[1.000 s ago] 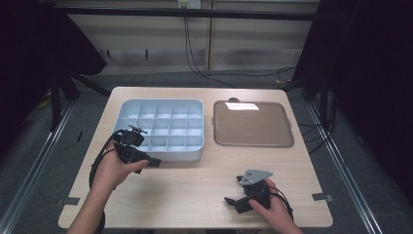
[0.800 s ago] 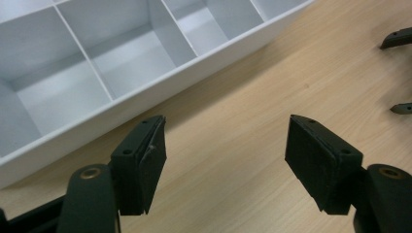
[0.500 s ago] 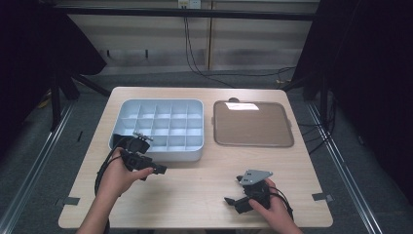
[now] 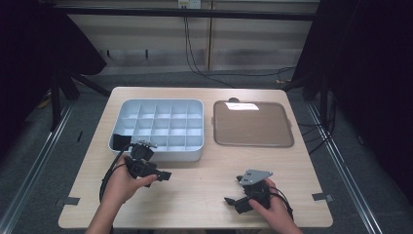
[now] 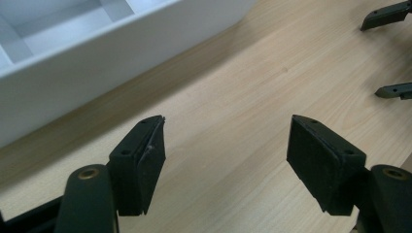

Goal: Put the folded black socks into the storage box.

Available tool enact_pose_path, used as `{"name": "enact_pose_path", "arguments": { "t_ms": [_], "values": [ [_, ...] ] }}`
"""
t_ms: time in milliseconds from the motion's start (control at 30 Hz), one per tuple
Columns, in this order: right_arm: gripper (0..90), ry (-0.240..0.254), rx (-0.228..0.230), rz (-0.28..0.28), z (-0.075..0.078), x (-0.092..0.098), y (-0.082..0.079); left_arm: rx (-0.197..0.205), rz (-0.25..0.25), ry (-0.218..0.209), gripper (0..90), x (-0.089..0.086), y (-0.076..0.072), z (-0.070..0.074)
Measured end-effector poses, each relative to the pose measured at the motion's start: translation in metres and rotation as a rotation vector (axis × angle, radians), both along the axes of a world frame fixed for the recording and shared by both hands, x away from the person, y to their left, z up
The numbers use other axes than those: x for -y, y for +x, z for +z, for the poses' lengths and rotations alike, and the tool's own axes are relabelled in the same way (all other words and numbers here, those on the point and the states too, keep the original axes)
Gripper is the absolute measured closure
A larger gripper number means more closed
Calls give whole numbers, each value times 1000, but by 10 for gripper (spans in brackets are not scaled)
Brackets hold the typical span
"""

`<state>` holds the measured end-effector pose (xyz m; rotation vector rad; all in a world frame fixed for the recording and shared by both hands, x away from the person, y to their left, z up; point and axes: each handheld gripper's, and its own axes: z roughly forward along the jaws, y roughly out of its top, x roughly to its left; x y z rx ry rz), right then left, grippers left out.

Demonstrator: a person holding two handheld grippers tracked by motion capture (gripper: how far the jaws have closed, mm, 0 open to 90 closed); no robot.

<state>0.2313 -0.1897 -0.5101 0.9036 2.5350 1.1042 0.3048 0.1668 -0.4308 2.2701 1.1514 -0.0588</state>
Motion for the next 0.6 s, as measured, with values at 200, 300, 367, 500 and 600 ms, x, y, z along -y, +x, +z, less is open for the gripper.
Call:
{"name": "enact_pose_path", "arguments": {
  "t_ms": [200,300,367,500,600],
  "values": [
    [131,0,1,0,0,0,0,-1,-8,1,300,3,-4,-13],
    [131,0,2,0,0,0,0,-2,-22,1,300,4,-5,-19],
    [131,0,0,0,0,0,0,-2,-37,1,299,4,-6,-24],
    [131,0,0,0,0,0,0,19,-50,5,298,3,-7,-28],
    [131,0,3,1,0,0,0,22,-51,-2,298,4,-9,-34]
  ]
}}
